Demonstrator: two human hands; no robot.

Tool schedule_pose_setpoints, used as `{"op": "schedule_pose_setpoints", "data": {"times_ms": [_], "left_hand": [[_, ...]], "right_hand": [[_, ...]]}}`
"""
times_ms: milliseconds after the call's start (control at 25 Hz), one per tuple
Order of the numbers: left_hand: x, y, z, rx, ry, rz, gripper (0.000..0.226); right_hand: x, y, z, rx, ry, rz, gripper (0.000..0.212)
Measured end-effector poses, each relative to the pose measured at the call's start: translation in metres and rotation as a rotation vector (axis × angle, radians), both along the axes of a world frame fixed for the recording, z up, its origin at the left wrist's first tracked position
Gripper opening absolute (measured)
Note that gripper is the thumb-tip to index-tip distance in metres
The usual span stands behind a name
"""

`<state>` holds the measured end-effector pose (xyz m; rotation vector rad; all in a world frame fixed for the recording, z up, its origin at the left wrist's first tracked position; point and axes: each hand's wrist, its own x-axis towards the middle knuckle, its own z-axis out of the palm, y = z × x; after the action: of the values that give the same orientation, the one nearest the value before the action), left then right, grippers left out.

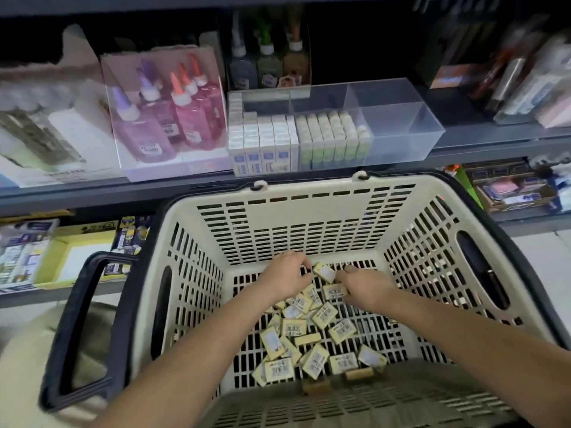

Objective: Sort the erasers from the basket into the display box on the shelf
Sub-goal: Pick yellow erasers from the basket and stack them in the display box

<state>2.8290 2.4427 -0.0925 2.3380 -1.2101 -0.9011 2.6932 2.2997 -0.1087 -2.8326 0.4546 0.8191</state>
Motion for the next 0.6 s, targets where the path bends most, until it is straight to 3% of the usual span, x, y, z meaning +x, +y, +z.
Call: {"op": "schedule_pose_setpoints", "data": {"times_ms": [280, 440, 600], "left_hand": [[-0.011, -0.006, -0.010, 0.092, 0.066, 0.008, 0.034], [-0.032, -0.020, -0.020, 0.263, -0.219, -0.170, 0.048], [-0.031, -0.025, -0.019, 0.301, -0.245, -0.123, 0.032]], "right_hand": [[0.003, -0.019, 0.000, 0.290, -0.051, -0.255, 0.032], [0.011, -0.015, 0.006, 0.441, -0.102, -0.373, 0.029], [0.014, -0.020, 0.027, 0.445, -0.115, -0.387, 0.021]]}}
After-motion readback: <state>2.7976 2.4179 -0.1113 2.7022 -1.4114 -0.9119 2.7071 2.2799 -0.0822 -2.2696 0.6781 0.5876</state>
